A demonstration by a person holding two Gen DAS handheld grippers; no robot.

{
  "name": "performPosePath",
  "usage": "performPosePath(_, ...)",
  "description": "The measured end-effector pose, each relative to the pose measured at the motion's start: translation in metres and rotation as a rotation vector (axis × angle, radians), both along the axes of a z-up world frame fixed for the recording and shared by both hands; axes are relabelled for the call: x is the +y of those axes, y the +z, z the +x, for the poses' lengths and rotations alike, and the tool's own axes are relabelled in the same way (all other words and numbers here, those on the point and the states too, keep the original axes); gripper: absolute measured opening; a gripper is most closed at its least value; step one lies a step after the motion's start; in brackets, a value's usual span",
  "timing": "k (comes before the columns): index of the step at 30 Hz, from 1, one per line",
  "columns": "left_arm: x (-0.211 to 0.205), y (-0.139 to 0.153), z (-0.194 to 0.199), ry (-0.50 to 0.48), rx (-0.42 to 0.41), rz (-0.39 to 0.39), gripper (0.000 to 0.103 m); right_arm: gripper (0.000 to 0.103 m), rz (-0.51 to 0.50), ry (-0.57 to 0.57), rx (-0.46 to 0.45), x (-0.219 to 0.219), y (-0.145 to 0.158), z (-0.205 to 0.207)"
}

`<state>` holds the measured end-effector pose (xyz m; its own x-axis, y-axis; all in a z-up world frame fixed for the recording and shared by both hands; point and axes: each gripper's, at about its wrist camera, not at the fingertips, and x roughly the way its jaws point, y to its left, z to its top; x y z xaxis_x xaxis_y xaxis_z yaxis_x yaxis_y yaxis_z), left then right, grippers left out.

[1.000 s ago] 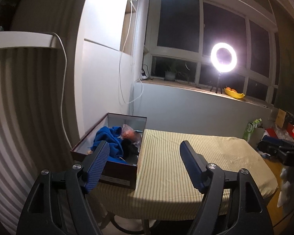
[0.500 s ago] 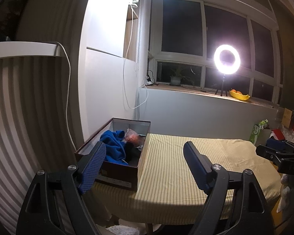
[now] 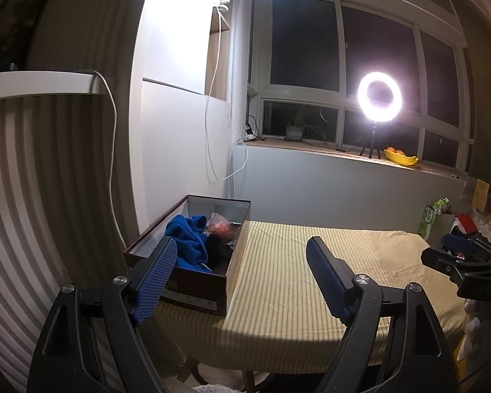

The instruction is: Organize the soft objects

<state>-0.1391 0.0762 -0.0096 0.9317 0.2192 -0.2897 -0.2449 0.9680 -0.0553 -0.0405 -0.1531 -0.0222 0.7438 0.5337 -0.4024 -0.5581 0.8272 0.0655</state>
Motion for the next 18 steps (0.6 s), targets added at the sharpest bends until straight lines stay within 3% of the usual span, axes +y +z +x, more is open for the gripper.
performPosePath(18,0.01,-0.009,0.004,0.018,0.024,-0.03,0.082,0.091,-0.019,0.018,0.027,0.013,-0.011,0.007)
